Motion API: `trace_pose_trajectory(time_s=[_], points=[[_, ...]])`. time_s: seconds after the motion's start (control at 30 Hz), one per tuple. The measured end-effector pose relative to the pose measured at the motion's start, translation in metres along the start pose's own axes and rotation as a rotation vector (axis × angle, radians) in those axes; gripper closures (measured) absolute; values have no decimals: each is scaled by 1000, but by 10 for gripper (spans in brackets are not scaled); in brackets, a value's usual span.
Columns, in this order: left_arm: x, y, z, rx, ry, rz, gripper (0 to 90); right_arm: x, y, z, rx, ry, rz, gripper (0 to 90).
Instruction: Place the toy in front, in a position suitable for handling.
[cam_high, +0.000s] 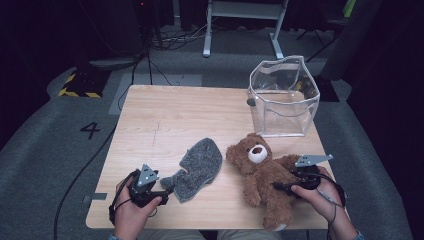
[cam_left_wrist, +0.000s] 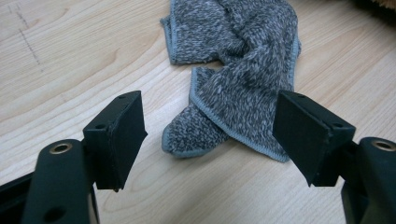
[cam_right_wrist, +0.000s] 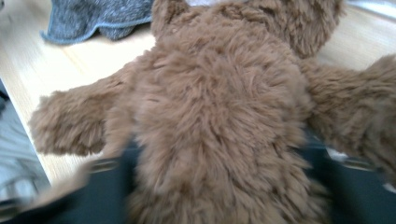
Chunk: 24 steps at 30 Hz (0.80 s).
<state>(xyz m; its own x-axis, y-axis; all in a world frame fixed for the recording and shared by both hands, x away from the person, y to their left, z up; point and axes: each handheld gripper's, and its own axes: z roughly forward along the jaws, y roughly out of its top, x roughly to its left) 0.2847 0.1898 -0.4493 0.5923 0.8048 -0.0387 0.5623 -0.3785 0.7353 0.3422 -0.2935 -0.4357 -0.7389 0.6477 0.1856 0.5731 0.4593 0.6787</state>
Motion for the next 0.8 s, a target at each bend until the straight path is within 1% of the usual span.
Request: trace_pose_trajectory(time_s=[0.03,0.07,0.1,0.13,0.17,0.2,0.27,0.3,0.33,0.37,0.4,0.43,0.5,0.53,0.57,0.6,0.63,0.67,0.7,0.73,0.77,0.8], points=[[0,-2,-2,-1,-1,3,255,1,1,-1,2,-5,-32,538],[0,-2,-2,-1,-1,3,255,1,1,-1,2,-5,-32,538],[0,-3,-3,-5,2,-8,255,2,1,-2,-4,-5,-40,623],[0,-3,-3,-3,4,-4,256,2,1,-4,-35,-12,-89,691],[0,-4,-4,-5,10,-6,258,4,3,-6,-80,5,-123,727],[1,-4,-4,-8,8,-10,258,6,4,-7,-104,16,-138,733],[1,-3,-5,-17,13,-16,259,13,9,-10,-137,47,-186,740],[1,-3,-5,-19,12,-16,260,19,12,-11,-165,66,-227,740],[1,-3,-5,-19,12,-16,261,19,12,-11,-165,66,-227,740],[2,-3,-6,-21,9,-16,263,37,21,-12,-188,143,-350,731],[3,-3,-6,-21,6,-12,263,37,21,-12,-188,143,-350,731],[4,-3,-7,-29,11,-20,266,52,27,-7,-189,230,-465,715],[6,-4,-10,-35,19,-26,266,63,30,2,-179,311,-531,694],[6,-4,-10,-35,19,-26,266,63,30,2,-179,311,-531,694],[7,-5,-11,-40,19,-34,266,73,30,17,-141,383,-599,646],[8,-6,-12,-41,20,-39,266,73,30,17,-141,383,-599,646],[9,-7,-13,-38,15,-42,267,77,27,35,-81,414,-608,512],[9,-8,-13,-36,13,-47,267,78,24,44,-58,422,-603,445],[9,-9,-13,-32,19,-45,268,78,23,46,-60,437,-572,394],[8,-9,-13,-33,20,-47,268,78,23,46,-60,437,-572,394],[7,-10,-13,-32,6,-43,268,78,29,39,-73,420,-556,318],[6,-9,-14,-35,10,-39,268,78,32,35,-83,412,-551,309]])
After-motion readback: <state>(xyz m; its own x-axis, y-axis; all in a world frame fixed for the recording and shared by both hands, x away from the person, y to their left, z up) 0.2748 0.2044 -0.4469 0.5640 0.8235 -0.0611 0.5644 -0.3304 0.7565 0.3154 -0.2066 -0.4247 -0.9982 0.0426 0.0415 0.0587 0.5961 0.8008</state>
